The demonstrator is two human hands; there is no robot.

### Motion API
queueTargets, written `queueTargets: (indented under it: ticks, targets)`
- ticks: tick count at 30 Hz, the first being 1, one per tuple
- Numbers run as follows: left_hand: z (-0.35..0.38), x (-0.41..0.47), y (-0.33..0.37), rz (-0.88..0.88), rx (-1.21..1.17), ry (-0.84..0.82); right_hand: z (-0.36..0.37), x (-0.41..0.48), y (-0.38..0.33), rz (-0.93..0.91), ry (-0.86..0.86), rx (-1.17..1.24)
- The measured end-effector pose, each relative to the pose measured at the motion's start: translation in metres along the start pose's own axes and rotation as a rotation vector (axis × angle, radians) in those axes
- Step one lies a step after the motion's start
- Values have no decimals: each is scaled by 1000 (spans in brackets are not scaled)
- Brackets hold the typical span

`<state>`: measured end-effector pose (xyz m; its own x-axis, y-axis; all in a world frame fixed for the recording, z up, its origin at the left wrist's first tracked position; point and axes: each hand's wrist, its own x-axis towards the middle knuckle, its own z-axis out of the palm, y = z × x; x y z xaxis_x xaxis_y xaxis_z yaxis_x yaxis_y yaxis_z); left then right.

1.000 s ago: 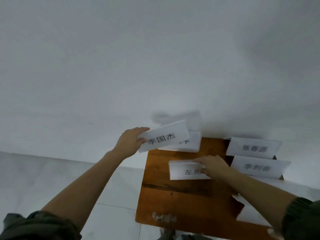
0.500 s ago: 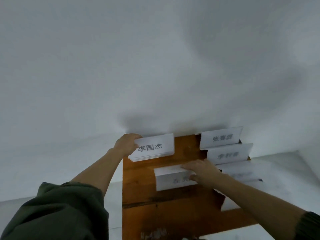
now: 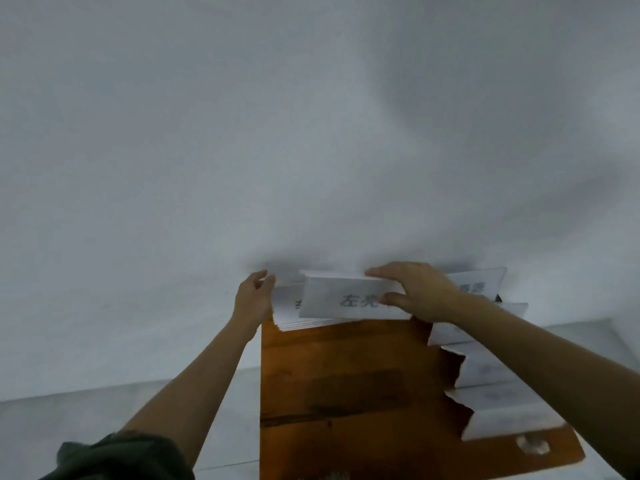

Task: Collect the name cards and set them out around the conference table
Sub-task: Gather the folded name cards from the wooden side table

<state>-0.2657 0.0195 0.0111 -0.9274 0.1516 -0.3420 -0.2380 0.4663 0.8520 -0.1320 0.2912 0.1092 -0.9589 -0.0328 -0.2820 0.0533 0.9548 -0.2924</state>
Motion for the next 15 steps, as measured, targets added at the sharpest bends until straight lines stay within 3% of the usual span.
queueTargets:
  ticks: [2,4,10,15]
  targets:
    - [1,-5,1,-223,-270,-27,-8,21,-12,-22,3,-53]
    - [2,-10,3,-303,-371,-49,-9,45,-27,-39,-27,-112]
    - [3,-17,3,-294,-464,-114,19,99,-49,-32,-147,-207]
    - [3,-18,2,-259,-382,-169,50,119,-48,31,-220,-190]
